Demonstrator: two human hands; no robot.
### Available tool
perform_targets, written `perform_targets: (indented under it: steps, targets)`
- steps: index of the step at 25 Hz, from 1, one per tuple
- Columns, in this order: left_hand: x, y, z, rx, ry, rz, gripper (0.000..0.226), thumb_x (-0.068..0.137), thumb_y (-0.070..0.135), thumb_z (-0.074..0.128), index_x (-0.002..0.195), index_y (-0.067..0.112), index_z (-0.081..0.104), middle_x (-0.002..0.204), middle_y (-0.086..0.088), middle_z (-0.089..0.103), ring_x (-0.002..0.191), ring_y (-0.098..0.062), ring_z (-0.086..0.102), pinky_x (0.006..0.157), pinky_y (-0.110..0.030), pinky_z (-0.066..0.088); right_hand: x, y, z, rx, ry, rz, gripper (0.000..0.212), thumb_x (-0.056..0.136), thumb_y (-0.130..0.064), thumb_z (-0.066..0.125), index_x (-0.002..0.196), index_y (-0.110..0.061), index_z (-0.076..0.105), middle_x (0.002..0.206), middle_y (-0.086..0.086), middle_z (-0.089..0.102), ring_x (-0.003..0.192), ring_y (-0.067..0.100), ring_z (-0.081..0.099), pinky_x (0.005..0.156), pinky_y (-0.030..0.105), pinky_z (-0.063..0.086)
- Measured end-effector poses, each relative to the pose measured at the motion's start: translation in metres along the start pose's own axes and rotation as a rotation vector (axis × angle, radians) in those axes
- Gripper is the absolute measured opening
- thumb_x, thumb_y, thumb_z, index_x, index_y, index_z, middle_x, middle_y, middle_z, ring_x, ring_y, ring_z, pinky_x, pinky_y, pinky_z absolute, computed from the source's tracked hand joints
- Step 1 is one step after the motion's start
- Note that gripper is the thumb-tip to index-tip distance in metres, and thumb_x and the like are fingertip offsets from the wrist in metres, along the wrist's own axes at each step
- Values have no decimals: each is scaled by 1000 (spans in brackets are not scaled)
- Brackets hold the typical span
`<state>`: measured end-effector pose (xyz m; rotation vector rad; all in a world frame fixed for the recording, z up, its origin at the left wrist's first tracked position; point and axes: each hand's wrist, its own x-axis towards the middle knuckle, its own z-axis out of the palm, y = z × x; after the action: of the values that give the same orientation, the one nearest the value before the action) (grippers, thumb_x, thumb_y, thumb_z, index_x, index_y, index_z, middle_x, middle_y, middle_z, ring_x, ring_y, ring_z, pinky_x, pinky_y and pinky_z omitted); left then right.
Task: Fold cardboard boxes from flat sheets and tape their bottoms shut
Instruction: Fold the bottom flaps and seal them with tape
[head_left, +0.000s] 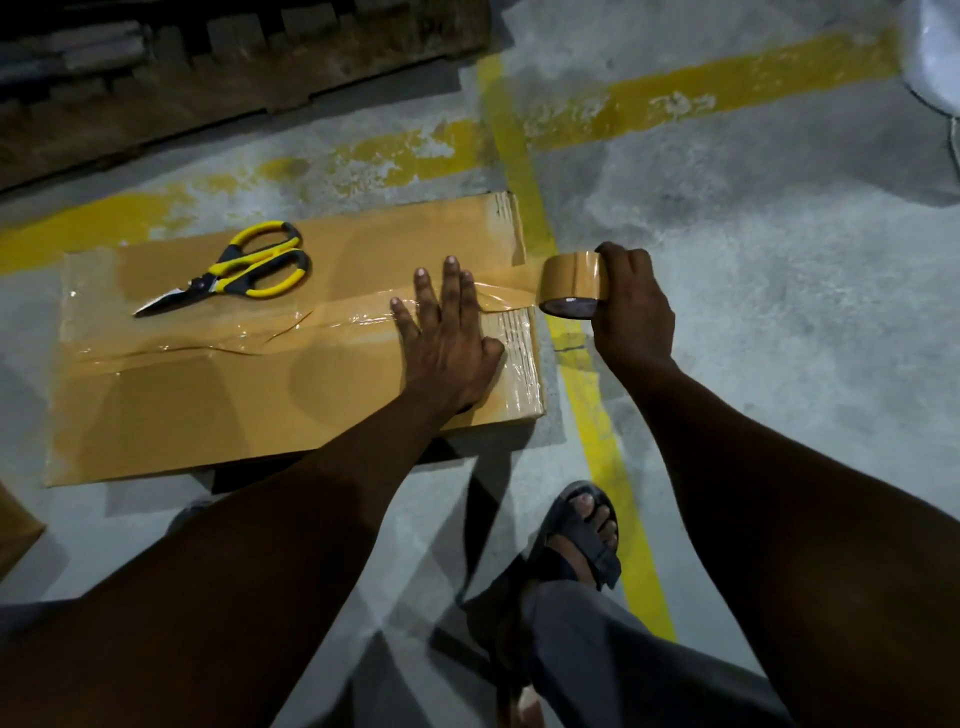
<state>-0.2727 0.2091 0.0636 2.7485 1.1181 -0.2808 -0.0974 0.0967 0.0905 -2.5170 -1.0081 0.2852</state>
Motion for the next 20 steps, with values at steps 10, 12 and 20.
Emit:
perform_targets:
  steps: [10,12,20]
  targets:
    - [10,42,0,7,-9,227,80,85,49,2,153,6,-6,160,-14,-13,148,-33,-12,116,-60,3,-7,-17,18,-246,-105,-139,66,85,-43,32,149,-24,34,156,10,32,142,35,30,110,57,23]
    - [8,27,0,-2,-24,280,79,89,53,2,152,8,-12,160,-11,-16,147,-29,-16,118,-54,1,-7,-34,25,-378,-161,-301,72,87,-49,18,154,-24,25,163,7,18,149,33,13,115,62,8]
    - [-54,-169,0,77,-86,8,78,90,50,7,153,5,-1,160,-16,-10,148,-34,-6,118,-55,7,-40,-120,95,-471,-352,-554,75,93,-55,-1,157,-15,4,165,8,-5,149,40,-6,113,67,0]
